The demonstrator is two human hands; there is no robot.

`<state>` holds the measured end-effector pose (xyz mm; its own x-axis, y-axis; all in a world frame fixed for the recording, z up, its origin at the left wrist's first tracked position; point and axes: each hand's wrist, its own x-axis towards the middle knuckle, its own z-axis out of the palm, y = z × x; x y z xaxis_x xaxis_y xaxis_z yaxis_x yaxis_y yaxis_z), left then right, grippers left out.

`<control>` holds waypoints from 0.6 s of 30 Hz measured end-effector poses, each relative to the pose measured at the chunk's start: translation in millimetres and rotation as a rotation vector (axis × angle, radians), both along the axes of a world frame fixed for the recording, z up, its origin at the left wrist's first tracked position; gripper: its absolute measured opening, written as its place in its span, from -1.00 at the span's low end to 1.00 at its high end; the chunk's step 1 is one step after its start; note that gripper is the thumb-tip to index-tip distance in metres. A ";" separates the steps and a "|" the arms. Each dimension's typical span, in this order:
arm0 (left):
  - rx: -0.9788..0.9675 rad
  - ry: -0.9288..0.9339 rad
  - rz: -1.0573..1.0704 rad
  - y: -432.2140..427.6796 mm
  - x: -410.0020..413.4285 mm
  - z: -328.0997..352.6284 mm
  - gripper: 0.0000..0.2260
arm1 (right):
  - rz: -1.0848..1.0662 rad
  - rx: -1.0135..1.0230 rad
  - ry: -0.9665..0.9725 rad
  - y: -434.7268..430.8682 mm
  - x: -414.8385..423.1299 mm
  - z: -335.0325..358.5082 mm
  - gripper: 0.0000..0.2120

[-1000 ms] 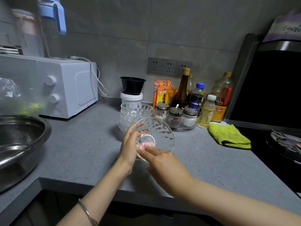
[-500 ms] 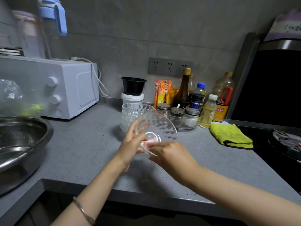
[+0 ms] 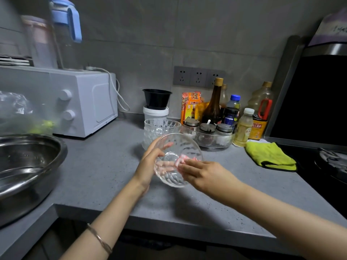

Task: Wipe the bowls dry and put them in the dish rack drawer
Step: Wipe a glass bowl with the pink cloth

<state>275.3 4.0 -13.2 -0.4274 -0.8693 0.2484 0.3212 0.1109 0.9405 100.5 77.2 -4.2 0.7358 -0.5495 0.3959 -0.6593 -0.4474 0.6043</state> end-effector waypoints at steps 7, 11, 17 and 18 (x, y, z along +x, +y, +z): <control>-0.057 0.049 0.113 7.5 -3.6 -14.5 -0.58 | 0.019 0.214 -0.487 -2.5 49.5 -20.6 -0.76; -0.091 -0.023 0.049 -2.7 19.0 -9.0 -0.50 | 0.084 0.090 0.004 -2.0 10.1 -8.3 -0.74; -0.065 -0.029 -0.007 -3.2 20.2 -3.9 -0.51 | -0.005 -0.040 0.070 -7.3 15.0 -11.4 -0.80; -0.059 -0.006 0.008 -2.3 18.9 -3.4 -0.51 | -0.008 -0.068 0.043 -7.6 18.2 -15.9 -0.84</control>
